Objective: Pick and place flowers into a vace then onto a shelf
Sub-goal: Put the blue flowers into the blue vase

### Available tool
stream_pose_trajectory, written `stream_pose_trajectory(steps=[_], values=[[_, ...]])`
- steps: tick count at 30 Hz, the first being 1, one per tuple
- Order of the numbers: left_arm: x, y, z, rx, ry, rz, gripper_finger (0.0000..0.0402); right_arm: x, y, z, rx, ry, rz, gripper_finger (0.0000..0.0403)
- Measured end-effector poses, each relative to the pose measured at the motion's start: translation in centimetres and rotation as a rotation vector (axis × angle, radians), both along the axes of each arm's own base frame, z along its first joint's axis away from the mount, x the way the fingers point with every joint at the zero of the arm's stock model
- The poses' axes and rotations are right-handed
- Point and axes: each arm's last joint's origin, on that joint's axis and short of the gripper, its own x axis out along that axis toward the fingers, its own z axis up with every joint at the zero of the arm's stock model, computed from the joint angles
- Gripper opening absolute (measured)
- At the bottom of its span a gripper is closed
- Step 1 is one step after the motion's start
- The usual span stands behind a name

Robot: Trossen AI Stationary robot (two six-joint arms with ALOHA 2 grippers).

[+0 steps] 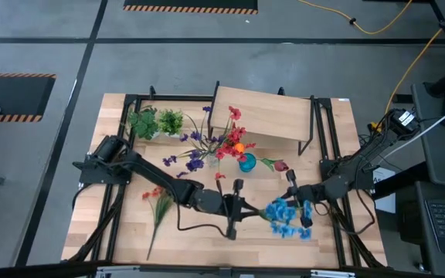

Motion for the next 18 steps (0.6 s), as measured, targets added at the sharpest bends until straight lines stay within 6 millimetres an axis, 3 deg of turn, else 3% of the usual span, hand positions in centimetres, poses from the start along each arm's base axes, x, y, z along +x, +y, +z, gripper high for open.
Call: stream_pose_trajectory(steps=[10, 18], values=[[0.8, 1.7, 0.8, -0.027, -0.085, 0.034, 0.0012, 0.5, 0.4, -0.2, -0.024, -0.038, 0.003, 0.0017], [0.9, 2.1, 1.2, -0.024, -0.122, 0.038, 0.0011, 1.5, 1.4, -0.4, -0.06, -0.183, -0.002, 0.0017]])
